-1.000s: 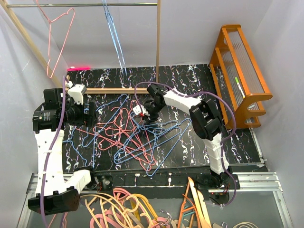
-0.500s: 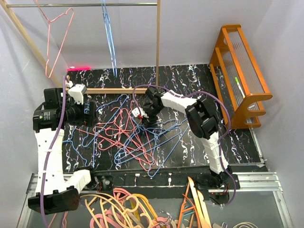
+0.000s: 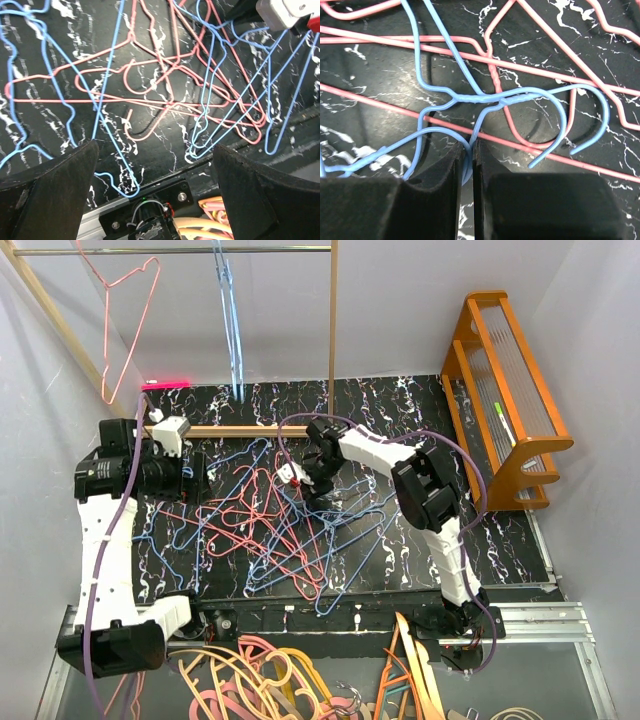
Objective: Organize the hangers
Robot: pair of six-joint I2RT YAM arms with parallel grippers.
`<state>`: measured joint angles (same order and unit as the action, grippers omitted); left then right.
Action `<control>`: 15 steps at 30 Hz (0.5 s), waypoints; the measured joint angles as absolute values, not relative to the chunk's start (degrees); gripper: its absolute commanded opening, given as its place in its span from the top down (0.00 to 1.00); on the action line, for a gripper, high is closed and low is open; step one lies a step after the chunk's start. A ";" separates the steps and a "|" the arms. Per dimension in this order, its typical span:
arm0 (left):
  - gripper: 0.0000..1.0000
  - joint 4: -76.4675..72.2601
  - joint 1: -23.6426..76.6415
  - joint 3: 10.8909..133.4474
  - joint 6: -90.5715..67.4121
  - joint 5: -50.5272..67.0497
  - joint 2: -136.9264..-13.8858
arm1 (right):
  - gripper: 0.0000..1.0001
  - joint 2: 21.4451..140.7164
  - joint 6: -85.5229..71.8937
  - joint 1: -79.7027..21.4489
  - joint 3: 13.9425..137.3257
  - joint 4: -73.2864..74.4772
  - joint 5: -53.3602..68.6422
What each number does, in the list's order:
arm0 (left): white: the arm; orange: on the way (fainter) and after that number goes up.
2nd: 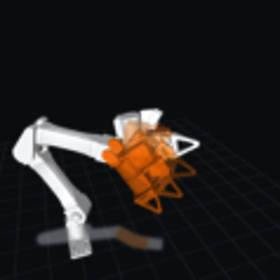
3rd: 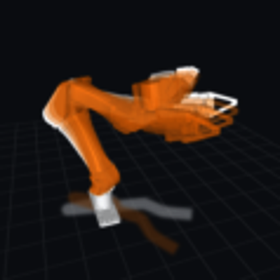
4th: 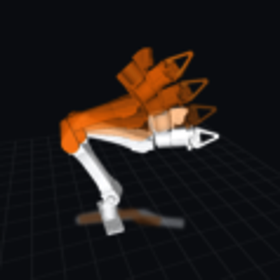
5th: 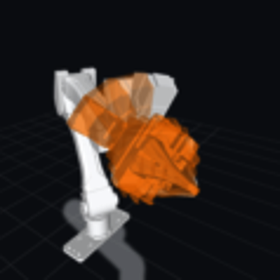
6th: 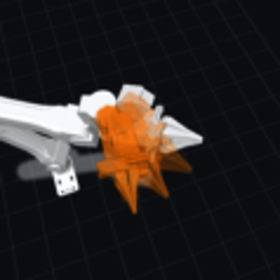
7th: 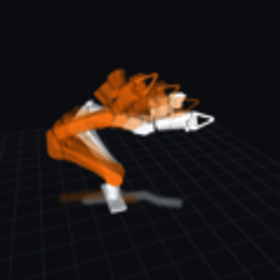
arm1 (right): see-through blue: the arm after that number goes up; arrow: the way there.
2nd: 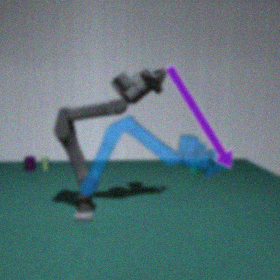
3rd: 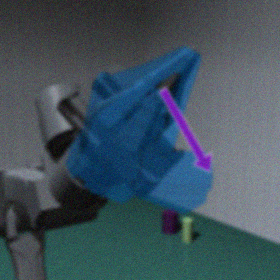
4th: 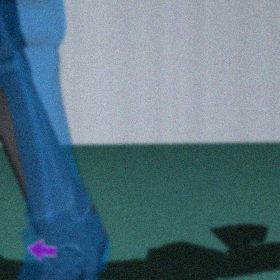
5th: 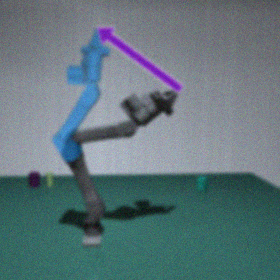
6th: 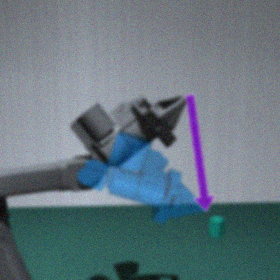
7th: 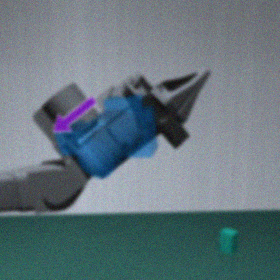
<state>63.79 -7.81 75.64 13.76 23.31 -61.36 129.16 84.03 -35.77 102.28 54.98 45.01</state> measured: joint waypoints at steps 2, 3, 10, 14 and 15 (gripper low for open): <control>0.03 64.71 -7.81 75.66 14.76 25.87 -62.96 | 0.92 127.87 83.96 -35.57 102.28 56.93 44.40; 0.03 65.23 -7.81 75.68 15.42 27.29 -63.88 | 0.92 126.78 83.94 -35.40 102.28 58.22 44.01; 0.03 68.64 -6.94 78.17 19.14 38.87 -69.95 | 0.92 117.32 80.86 -33.65 102.28 61.80 43.00; 0.03 68.38 -4.25 78.32 19.86 41.21 -71.02 | 0.92 113.06 77.52 -33.01 102.19 61.67 43.03; 0.03 68.40 -3.75 78.52 20.16 41.76 -71.59 | 0.92 112.46 76.03 -32.97 102.13 61.34 43.13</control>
